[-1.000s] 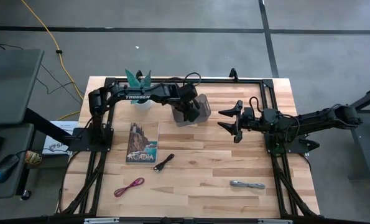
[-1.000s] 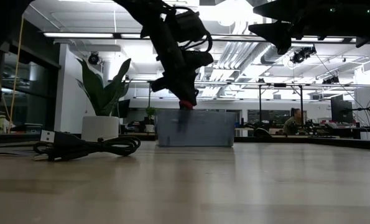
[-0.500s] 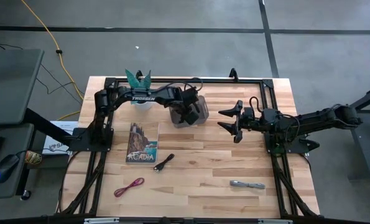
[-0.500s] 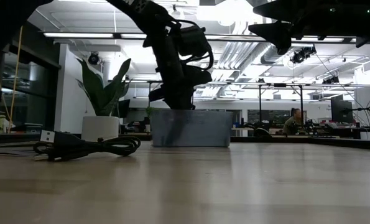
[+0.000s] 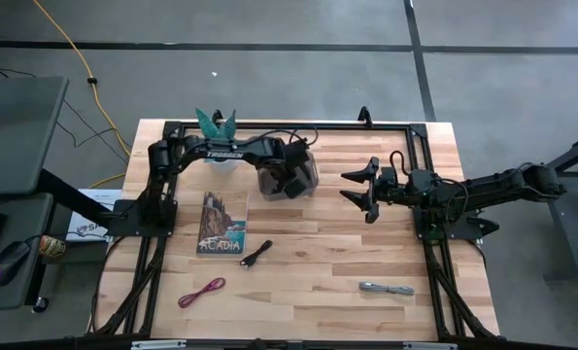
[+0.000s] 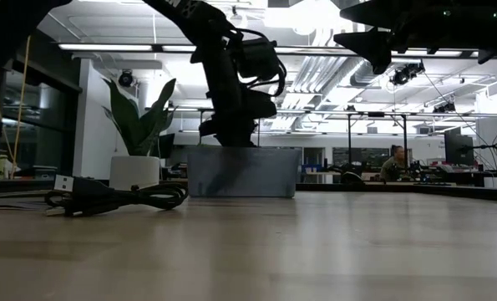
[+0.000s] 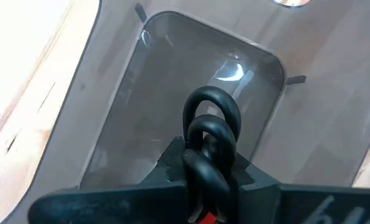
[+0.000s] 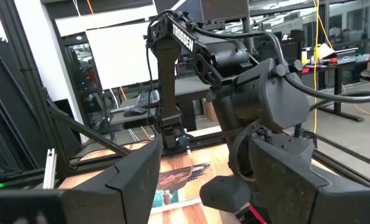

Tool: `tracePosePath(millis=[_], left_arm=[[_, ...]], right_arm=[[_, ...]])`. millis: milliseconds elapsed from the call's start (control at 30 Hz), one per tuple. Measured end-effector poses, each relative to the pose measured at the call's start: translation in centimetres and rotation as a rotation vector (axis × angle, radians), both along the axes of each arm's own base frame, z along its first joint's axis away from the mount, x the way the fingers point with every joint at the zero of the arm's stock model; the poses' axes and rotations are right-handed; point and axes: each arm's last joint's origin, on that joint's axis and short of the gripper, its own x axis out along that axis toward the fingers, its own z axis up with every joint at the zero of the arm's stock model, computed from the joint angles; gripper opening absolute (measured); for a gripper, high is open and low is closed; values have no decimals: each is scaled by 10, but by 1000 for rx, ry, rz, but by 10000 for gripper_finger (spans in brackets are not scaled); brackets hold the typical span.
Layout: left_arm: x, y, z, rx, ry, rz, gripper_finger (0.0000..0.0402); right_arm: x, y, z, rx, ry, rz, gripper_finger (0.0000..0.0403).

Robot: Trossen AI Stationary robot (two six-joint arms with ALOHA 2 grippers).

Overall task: Pick and place USB-C Cables
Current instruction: Put the top black USB cable into the black bin

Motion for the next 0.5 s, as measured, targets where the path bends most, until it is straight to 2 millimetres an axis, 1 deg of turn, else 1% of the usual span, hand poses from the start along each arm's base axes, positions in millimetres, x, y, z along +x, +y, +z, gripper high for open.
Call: tracePosePath(millis=[233,500], left_arm=[[7,3,-18,-38,-12,54,10],[9,2,-21,-49,-35,58,11]], right_arm=[[0,0,0,2,0,0,238],[0,0,0,0,0,0,238]])
